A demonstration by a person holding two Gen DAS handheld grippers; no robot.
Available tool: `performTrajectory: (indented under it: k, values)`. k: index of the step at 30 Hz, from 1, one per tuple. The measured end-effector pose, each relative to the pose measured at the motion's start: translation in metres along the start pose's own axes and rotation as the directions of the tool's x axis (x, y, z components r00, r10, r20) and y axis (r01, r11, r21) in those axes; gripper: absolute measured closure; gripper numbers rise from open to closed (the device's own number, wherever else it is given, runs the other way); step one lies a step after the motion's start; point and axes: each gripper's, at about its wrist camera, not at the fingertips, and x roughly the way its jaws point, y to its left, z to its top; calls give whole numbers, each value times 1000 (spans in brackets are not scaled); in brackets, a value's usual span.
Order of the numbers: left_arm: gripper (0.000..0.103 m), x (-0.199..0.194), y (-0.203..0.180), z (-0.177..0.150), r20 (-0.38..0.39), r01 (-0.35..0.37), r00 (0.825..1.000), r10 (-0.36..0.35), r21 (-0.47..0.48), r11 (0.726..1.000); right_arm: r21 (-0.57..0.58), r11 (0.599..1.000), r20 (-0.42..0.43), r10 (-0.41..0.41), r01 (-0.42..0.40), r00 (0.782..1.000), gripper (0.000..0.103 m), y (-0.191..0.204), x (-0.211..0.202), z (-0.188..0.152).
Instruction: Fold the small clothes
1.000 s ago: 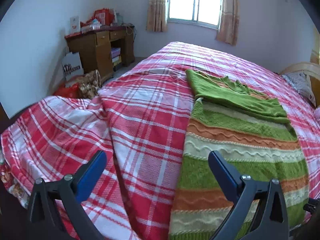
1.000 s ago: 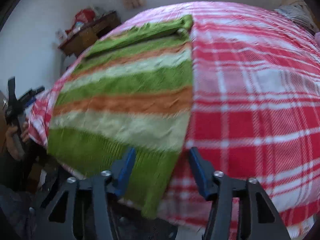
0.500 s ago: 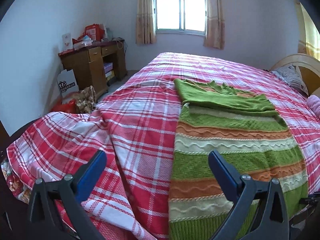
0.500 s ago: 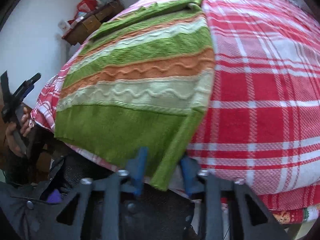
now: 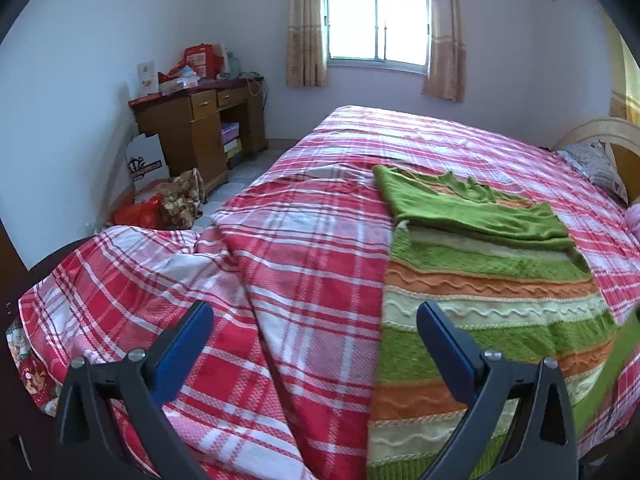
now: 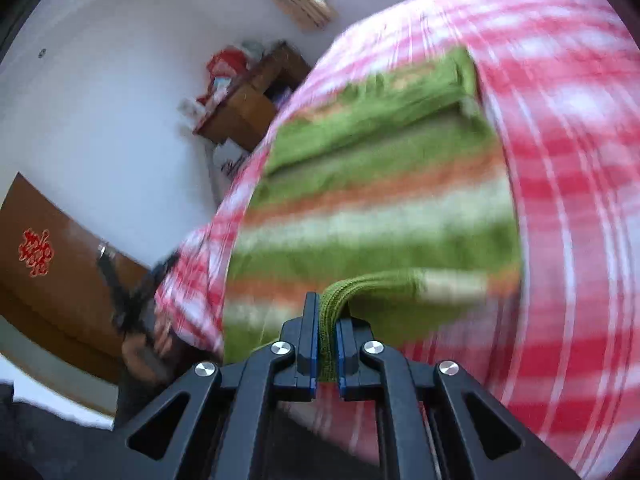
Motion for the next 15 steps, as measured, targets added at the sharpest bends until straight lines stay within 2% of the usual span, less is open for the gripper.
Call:
performTrajectory:
  k: [3,7,11,13,15]
  values:
    - [0,1,7,1,-7,-8,1000,8,-3,1000,36,999,59,-42,40,997,97,-18,15,40]
    - [0,3,15,-1,-19,-5,1000,5,8,1000,94,989,97,-119,110,988,97,-46,37,69]
    - [0,6,15,-4,-42,72,997,-71,21,997,153,975,79,-177,164,981,97,-77,61,72]
    - [0,8,8,-7,-58,131,990,-128,44,990,144,971,57,-201,191,978,97,-81,71,67]
    - [0,14,-4,-8,-67,158,986,-153,73,985,120,972,67,-213,204,975,97,-80,74,63]
